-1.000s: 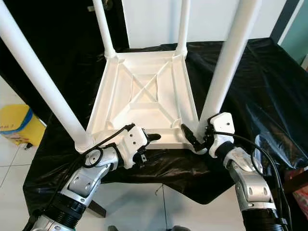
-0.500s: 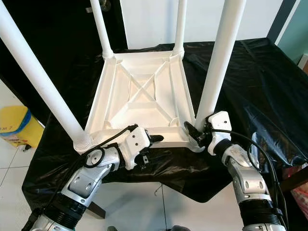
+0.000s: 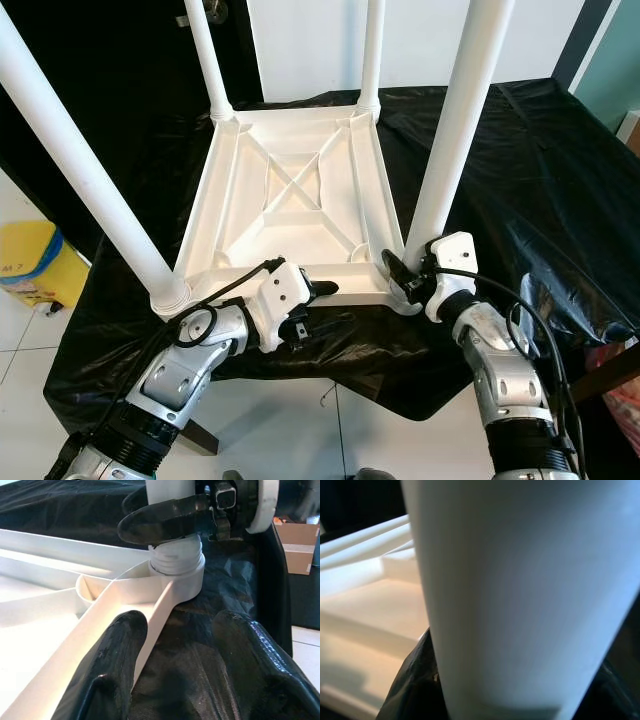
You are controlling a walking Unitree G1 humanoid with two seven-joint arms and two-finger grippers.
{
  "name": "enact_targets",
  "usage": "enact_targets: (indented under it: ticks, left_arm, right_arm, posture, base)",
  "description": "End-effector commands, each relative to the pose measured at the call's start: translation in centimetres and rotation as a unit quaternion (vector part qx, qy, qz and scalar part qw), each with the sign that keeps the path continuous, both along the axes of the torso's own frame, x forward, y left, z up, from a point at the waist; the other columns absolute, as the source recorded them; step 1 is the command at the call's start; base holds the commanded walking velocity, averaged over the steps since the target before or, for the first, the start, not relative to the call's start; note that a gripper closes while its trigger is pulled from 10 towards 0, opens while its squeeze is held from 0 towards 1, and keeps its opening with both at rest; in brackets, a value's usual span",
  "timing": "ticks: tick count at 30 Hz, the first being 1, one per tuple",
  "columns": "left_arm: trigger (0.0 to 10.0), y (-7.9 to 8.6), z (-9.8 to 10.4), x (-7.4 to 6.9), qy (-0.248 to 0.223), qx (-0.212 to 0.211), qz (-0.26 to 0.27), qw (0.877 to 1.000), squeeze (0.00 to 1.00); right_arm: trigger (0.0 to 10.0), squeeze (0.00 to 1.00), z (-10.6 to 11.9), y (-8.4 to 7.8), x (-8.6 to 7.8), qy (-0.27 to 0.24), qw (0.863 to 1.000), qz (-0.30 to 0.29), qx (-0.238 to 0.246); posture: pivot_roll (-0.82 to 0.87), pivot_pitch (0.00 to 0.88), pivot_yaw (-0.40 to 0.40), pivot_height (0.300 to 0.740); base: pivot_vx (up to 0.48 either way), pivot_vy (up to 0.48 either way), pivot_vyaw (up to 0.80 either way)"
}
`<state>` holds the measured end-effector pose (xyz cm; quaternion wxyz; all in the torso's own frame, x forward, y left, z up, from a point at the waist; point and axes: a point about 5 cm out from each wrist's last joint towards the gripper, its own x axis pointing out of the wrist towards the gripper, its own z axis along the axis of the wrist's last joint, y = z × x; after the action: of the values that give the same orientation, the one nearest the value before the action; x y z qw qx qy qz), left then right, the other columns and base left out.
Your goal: Building children table
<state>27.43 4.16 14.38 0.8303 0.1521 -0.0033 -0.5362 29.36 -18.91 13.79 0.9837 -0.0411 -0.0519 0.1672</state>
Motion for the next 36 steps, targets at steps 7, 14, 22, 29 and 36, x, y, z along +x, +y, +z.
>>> enact_targets:
  ticks: [7, 14, 22, 29, 36]
  left_arm:
    - [10.0, 0.2, -0.2, 0.4, 0.003, 0.001, 0.030, 1.000, 0.00]
    - [10.0, 0.1, -0.2, 0.3, 0.003, 0.001, 0.028, 1.000, 0.00]
    - [10.0, -0.3, -0.1, 0.3, 0.001, -0.004, 0.029, 1.000, 0.00]
    - [10.0, -0.4, -0.1, 0.3, 0.001, -0.006, 0.030, 1.000, 0.00]
    - [10.0, -0.4, -0.1, 0.4, 0.001, -0.007, 0.032, 0.999, 0.00]
  right_arm:
    - [10.0, 0.00, -0.7, 0.9, -0.5, 0.006, 0.994, -0.096, 0.047]
    - [10.0, 0.00, -1.7, 1.5, -1.2, 0.023, 0.972, -0.222, 0.074]
    - [10.0, 0.00, -2.6, 3.5, -1.8, 0.039, 0.952, -0.289, 0.093]
    - [10.0, 0.00, -2.4, 3.3, -1.8, 0.033, 0.949, -0.298, 0.099]
    - [10.0, 0.00, -1.5, 3.8, -1.9, 0.012, 0.950, -0.295, 0.104]
  posture:
    - [-0.21, 0.082, 0.028, 0.740]
    - [-0.21, 0.072, 0.028, 0.740]
    - [-0.20, 0.062, 0.025, 0.740]
    - [-0.21, 0.057, 0.023, 0.740]
    - [-0.21, 0.059, 0.021, 0.740]
  base:
    - [0.000, 0.000, 0.00]
    - [0.000, 0.000, 0.00]
    - [0.000, 0.000, 0.00]
    - [0.000, 0.000, 0.00]
    - [0.000, 0.000, 0.00]
